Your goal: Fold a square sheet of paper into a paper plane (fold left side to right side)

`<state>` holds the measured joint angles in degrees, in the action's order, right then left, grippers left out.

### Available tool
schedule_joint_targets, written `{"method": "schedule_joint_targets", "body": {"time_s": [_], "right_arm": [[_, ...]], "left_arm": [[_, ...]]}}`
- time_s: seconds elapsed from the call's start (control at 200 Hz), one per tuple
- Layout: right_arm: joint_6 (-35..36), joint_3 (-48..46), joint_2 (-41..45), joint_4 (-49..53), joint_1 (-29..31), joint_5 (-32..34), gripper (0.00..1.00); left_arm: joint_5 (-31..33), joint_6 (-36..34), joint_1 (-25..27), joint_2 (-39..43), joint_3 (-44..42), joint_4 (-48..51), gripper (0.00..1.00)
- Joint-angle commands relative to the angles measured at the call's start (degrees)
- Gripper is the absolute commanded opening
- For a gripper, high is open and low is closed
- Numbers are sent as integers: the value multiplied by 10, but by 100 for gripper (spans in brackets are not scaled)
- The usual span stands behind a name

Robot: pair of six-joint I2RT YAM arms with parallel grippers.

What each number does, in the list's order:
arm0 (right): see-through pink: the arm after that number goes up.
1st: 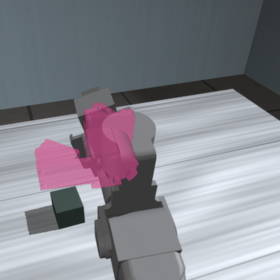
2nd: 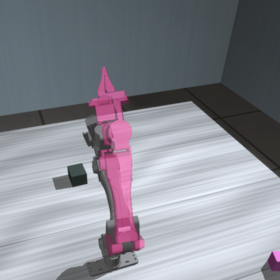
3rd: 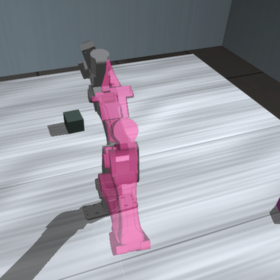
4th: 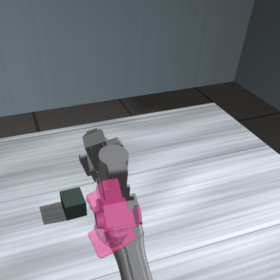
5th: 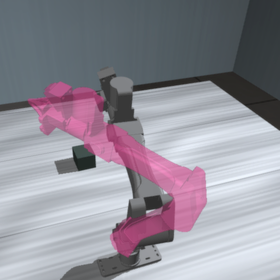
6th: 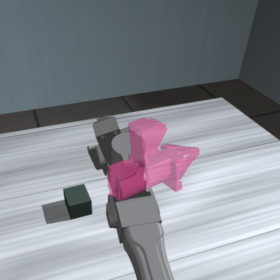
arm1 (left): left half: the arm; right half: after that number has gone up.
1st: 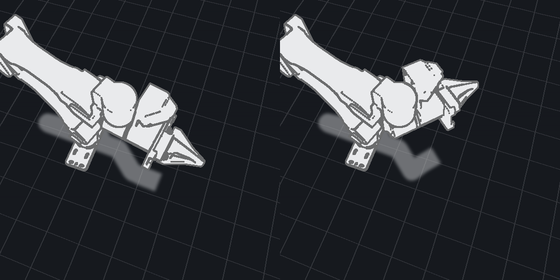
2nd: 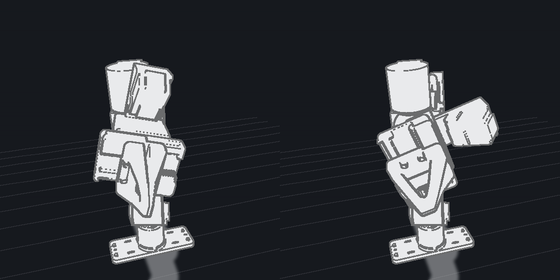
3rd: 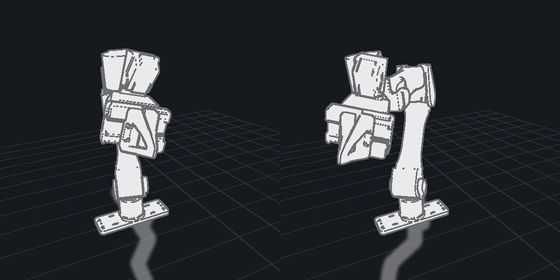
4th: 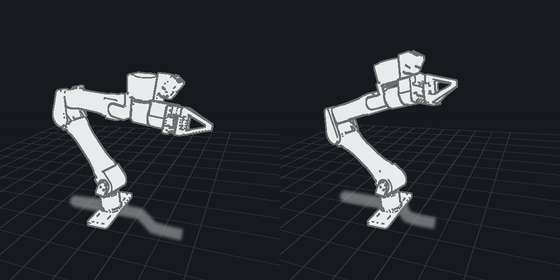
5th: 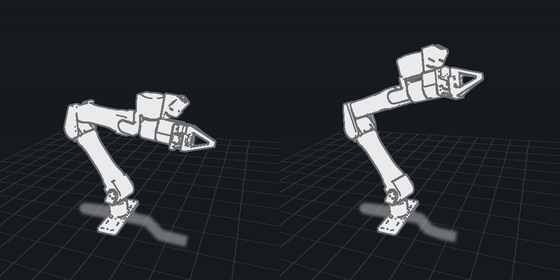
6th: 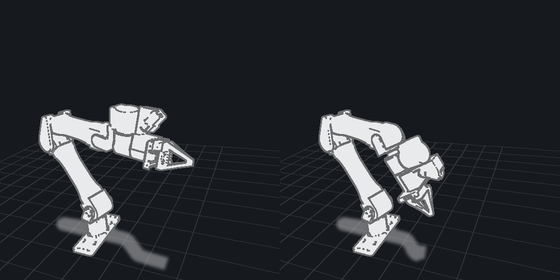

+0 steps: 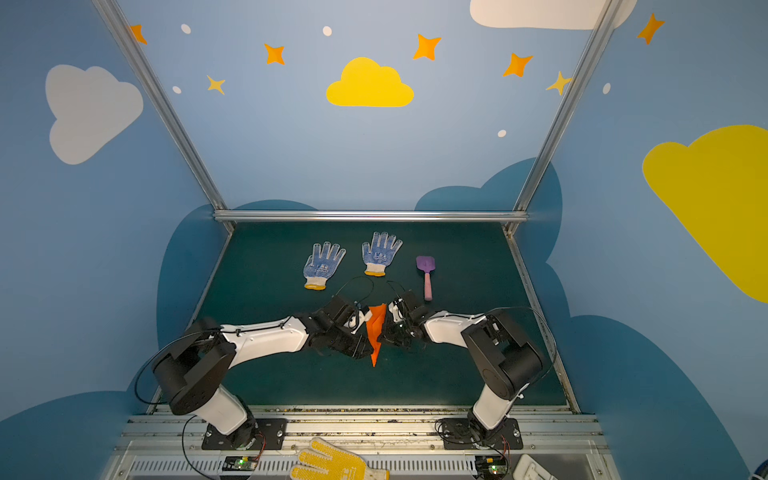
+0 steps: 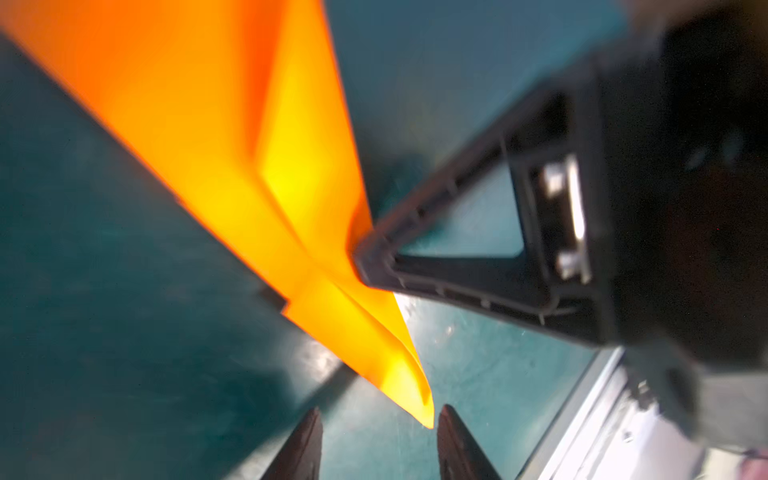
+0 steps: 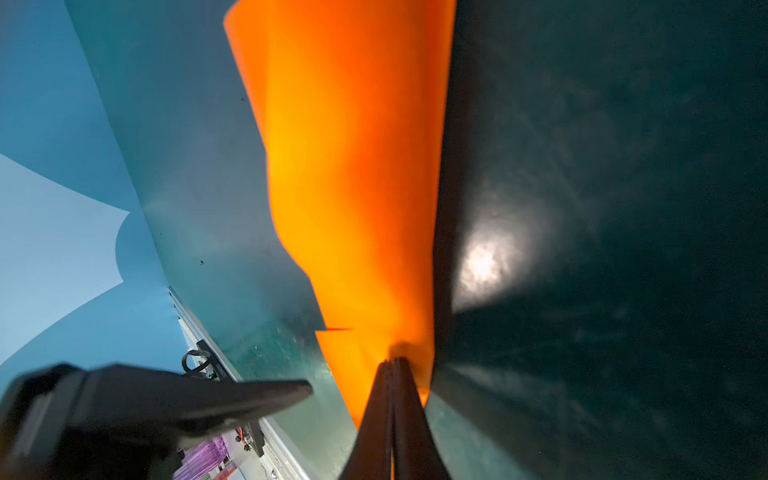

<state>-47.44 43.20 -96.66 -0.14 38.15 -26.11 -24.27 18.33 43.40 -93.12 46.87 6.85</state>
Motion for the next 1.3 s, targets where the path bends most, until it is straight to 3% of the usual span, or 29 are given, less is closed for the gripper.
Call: {"method": "schedule_joint_targets", "body": {"time_s": [0.0, 0.466, 0.931, 1.156, 1.297], "right_arm": [[-4, -4, -4, 0, 5, 10, 0], [-117, -70, 47, -32, 35, 97, 0], [-128, -62, 48, -35, 40, 92, 0], [-107, -76, 81, -10, 19, 98, 0], [-86, -99, 112, -7, -15, 82, 10]], "left_arm": [[-35, 39, -19, 2, -9, -39, 49], [-52, 26, -10, -33, 17, -9, 57], [79, -13, 54, -58, 59, 62, 58], [83, -16, 51, -56, 45, 51, 56], [52, -9, 43, -30, 31, 32, 56]]}}
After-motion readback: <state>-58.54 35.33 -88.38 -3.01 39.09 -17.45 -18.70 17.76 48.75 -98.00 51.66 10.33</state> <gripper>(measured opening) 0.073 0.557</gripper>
